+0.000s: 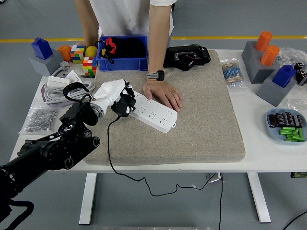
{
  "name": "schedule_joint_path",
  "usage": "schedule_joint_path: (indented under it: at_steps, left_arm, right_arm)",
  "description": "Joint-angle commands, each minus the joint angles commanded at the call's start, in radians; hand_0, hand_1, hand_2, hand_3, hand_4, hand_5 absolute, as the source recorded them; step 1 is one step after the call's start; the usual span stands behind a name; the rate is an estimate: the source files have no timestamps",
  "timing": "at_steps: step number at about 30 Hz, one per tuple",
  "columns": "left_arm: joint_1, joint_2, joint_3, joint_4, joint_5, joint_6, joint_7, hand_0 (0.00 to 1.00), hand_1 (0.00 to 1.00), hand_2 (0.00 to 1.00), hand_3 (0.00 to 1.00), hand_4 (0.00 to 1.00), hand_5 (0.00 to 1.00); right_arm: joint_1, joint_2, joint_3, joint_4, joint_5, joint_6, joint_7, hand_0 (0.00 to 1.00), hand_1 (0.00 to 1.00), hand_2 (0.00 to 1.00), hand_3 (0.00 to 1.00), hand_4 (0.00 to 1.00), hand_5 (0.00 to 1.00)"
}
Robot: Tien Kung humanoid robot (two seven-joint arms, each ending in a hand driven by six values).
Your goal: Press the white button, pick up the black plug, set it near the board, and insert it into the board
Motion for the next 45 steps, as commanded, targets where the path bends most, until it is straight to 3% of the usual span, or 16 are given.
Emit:
schedule_joint_path:
  at_steps: [1, 6, 7, 12, 13, 18, 19, 24, 25, 36, 37, 42, 43, 45]
  left_arm:
    - [0.001, 0.000, 0.000, -0.001, -0.005, -0.001, -0.002, 0.188, 0.329, 0.378, 0.566, 0.802, 0.002]
    - [0.002, 0.000, -0.001, -0.001, -0.038, -0.016, -0.006, 0.188, 0.329, 0.378, 0.566, 0.802, 0.002]
    - [0.002, 0.000, -0.002, -0.002, -0.042, -0.017, -0.006, 0.297, 0.447, 0.426, 0.593, 0.920, 0.002]
    - [0.002, 0.001, -0.003, -0.005, -0.050, -0.022, -0.006, 0.297, 0.447, 0.426, 0.593, 0.920, 0.002]
    - [0.002, 0.001, -0.004, -0.005, -0.051, -0.023, -0.006, 0.446, 0.604, 0.546, 0.669, 0.968, 0.018]
    - [0.005, 0.000, -0.003, -0.004, -0.052, -0.023, -0.008, 0.446, 0.604, 0.546, 0.669, 0.968, 0.018]
    - [0.005, 0.000, -0.004, -0.004, -0.053, -0.023, -0.008, 0.720, 0.788, 0.726, 0.748, 0.998, 0.154]
    - [0.003, 0.001, -0.006, -0.005, -0.055, -0.020, -0.011, 0.720, 0.788, 0.726, 0.748, 0.998, 0.154]
    - [0.003, 0.001, -0.007, -0.005, -0.055, -0.020, -0.011, 0.778, 0.829, 0.765, 0.772, 0.998, 0.216]
    - [0.014, 0.004, -0.017, -0.026, -0.043, -0.011, -0.021, 0.793, 0.845, 0.780, 0.779, 0.998, 0.237]
    - [0.017, 0.006, -0.021, -0.034, -0.040, -0.009, -0.025, 0.874, 0.921, 0.885, 0.831, 0.998, 0.342]
    - [0.036, 0.022, -0.039, -0.096, -0.047, 0.010, -0.051, 0.874, 0.921, 0.885, 0.831, 0.998, 0.342]
    - [0.043, 0.029, -0.043, -0.115, -0.052, 0.020, -0.065, 0.901, 0.930, 0.884, 0.852, 0.998, 0.464]
    - [0.056, 0.043, -0.048, -0.147, -0.058, 0.038, -0.091, 0.901, 0.930, 0.884, 0.852, 0.998, 0.464]
  right_arm:
    - [0.000, 0.000, 0.000, 0.000, 0.000, 0.000, 0.000, 0.598, 0.501, 0.508, 0.529, 0.646, 0.329]
    - [0.000, 0.001, 0.000, 0.001, -0.001, 0.000, 0.000, 0.598, 0.501, 0.508, 0.529, 0.646, 0.329]
    - [0.000, 0.001, 0.000, 0.001, 0.000, 0.000, 0.001, 0.597, 0.501, 0.507, 0.530, 0.646, 0.328]
    - [0.000, 0.001, 0.000, 0.001, -0.001, 0.000, 0.000, 0.597, 0.501, 0.507, 0.530, 0.646, 0.328]
    - [0.000, 0.001, 0.000, 0.001, -0.001, 0.000, 0.000, 0.597, 0.501, 0.508, 0.531, 0.646, 0.328]
    - [-0.001, 0.001, -0.001, 0.001, -0.001, 0.000, 0.000, 0.597, 0.501, 0.508, 0.531, 0.646, 0.328]
    - [-0.001, 0.001, -0.001, 0.001, -0.001, 0.000, 0.001, 0.597, 0.501, 0.507, 0.530, 0.645, 0.328]
    - [0.000, 0.001, -0.001, 0.001, 0.000, 0.001, 0.000, 0.597, 0.501, 0.507, 0.530, 0.645, 0.328]
    - [0.000, 0.001, 0.000, 0.001, 0.000, 0.000, 0.000, 0.597, 0.502, 0.507, 0.531, 0.645, 0.326]
    - [0.000, 0.002, 0.002, 0.002, -0.001, 0.000, 0.001, 0.597, 0.503, 0.507, 0.531, 0.644, 0.326]
    - [0.000, 0.002, 0.002, 0.002, -0.001, 0.000, 0.001, 0.597, 0.500, 0.507, 0.531, 0.644, 0.324]
    - [-0.002, 0.002, 0.004, 0.001, -0.002, 0.000, 0.001, 0.597, 0.500, 0.507, 0.531, 0.644, 0.324]
    - [-0.002, 0.002, 0.005, 0.001, -0.003, 0.000, 0.001, 0.597, 0.501, 0.507, 0.531, 0.644, 0.325]
    - [-0.001, 0.001, 0.006, 0.001, -0.004, 0.000, 0.001, 0.597, 0.501, 0.507, 0.531, 0.644, 0.325]
